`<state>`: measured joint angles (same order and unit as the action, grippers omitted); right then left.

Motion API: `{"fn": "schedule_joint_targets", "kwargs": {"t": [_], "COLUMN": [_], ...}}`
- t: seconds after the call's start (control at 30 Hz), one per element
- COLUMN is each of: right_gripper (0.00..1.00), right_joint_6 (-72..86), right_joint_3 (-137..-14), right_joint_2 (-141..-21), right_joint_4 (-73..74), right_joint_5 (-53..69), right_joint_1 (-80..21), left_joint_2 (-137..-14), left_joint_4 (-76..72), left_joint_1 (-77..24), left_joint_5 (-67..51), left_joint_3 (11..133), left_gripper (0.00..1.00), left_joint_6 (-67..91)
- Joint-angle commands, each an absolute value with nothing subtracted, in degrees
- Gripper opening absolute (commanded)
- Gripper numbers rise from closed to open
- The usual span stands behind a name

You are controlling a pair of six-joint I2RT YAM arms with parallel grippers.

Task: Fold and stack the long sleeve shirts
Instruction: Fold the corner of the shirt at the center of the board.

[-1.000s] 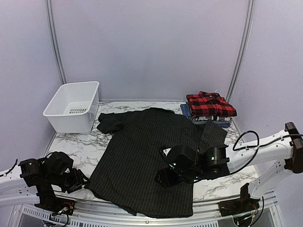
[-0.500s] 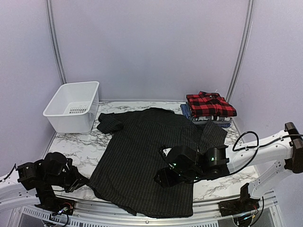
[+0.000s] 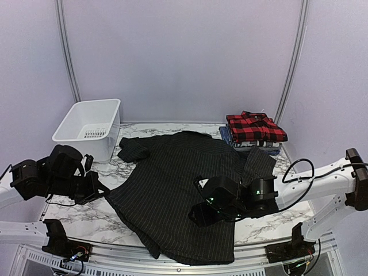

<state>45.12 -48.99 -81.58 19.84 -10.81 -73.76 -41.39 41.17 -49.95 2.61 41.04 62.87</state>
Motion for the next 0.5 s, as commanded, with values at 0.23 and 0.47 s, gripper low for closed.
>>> {"fn": "schedule_joint_targets", "kwargs": {"t": [0.23,0.47], "right_gripper": [0.6,0.6], "right_joint_6": [42.97,42.2], "right_joint_3": [-53.2,-54.49], "right_joint_2": [-82.67,-82.59], "right_joint_4": [22.93,23.27], "right_joint_5": [-12.85,-13.42], "right_joint_1": [-72.57,-70.49], "left_joint_2": [-54.72,-62.25], "left_joint_4": [46.43,41.15], "left_joint_1": [-50.52,-60.48], "left_joint_5": [-5.82,-7.09], "left_joint_3": [45.03,48.59], "left_gripper": [0.0,0.0], "left_joint_6": [43.52,41.28]}}
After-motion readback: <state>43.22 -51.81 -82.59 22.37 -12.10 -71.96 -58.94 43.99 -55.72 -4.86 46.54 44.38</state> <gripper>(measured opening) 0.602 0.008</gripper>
